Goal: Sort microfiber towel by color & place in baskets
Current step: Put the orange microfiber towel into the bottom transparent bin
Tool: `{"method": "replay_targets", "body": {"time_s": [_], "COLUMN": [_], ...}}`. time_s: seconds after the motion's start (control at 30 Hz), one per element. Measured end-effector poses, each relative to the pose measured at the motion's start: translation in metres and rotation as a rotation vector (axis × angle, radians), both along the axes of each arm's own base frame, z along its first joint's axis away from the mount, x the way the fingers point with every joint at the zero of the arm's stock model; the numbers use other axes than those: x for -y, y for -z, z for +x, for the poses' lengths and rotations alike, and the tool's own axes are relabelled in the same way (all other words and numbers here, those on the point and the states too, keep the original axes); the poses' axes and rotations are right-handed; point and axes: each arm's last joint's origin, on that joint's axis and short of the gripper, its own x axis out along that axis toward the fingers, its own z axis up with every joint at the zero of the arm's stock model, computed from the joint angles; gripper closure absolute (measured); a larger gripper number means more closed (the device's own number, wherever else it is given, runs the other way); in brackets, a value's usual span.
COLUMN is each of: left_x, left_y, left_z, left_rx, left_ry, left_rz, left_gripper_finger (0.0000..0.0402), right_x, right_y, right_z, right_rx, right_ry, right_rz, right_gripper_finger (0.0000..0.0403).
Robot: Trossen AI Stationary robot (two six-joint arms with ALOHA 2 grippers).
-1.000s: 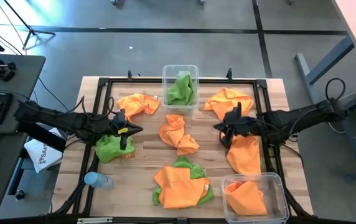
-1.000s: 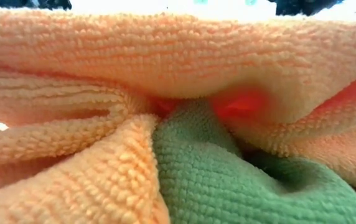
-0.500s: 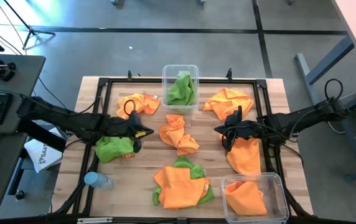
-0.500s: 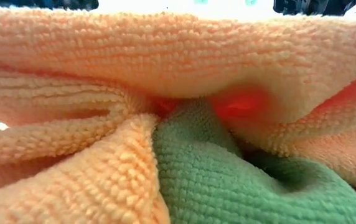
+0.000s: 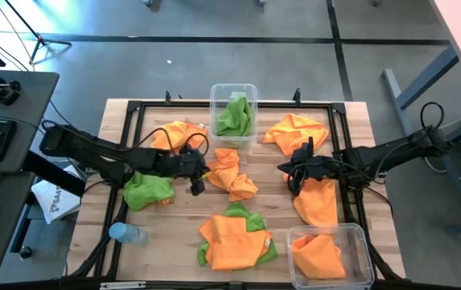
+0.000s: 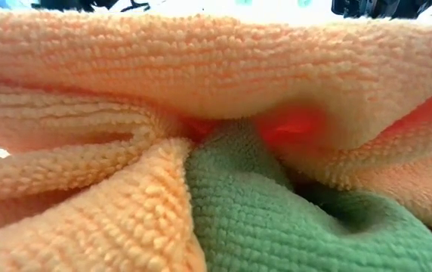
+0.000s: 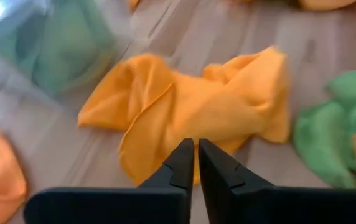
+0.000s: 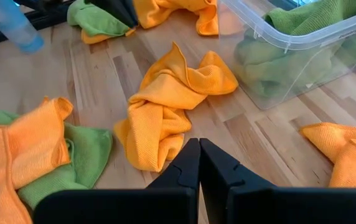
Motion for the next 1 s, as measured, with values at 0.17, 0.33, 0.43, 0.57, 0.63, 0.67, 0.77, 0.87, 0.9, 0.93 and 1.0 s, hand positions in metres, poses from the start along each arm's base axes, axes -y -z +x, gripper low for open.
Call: {"method": "replay_targets", "body": {"time_s": [0.17,0.33,0.43,0.57,0.63,0.67,0.77,0.87,0.9,0.93,1.0], "left_x": [-0.017,-0.032,-0.039,-0.043,-0.042,-0.042,-0.041,-0.041,-0.041,-0.04,-0.04], "left_y": [0.017,0.031,0.04,0.052,0.058,0.061,0.066,0.069,0.069,0.069,0.068], "left_z": [0.008,0.013,0.015,0.02,0.022,0.024,0.029,0.033,0.033,0.034,0.034], "left_rx": [-0.049,-0.093,-0.123,-0.148,-0.166,-0.167,-0.157,-0.144,-0.141,-0.137,-0.13], "left_ry": [-0.103,-0.173,-0.204,-0.195,-0.16,-0.143,-0.094,-0.067,-0.065,-0.064,-0.063], "left_rz": [-0.03,-0.038,-0.045,-0.073,-0.091,-0.101,-0.107,-0.088,-0.087,-0.087,-0.085], "left_gripper_finger": [0.0343,0.0313,0.0308,0.0307,0.0307,0.0307,0.0307,0.0311,0.0317,0.0326,0.0355], "right_x": [0.0,0.0,0.0,0.0,0.0,0.0,0.0,0.0,0.0,0.0,0.0], "right_y": [0.0,0.0,0.0,0.0,0.0,0.0,0.0,0.0,0.0,0.0,0.0], "right_z": [0.0,0.0,0.0,0.0,0.0,0.0,0.0,0.0,0.0,0.0,0.0], "right_rx": [-0.001,-0.002,-0.002,-0.002,-0.003,-0.003,-0.003,-0.003,-0.003,-0.003,-0.002], "right_ry": [-0.001,-0.001,0.0,-0.001,-0.002,-0.002,-0.002,-0.002,-0.002,-0.001,0.001], "right_rz": [-0.001,-0.001,-0.001,-0.001,-0.003,-0.003,-0.003,-0.004,-0.003,-0.002,-0.001], "right_gripper_finger": [0.0402,0.0402,0.0402,0.0402,0.0402,0.0402,0.0402,0.0402,0.0402,0.0402,0.0402]}}
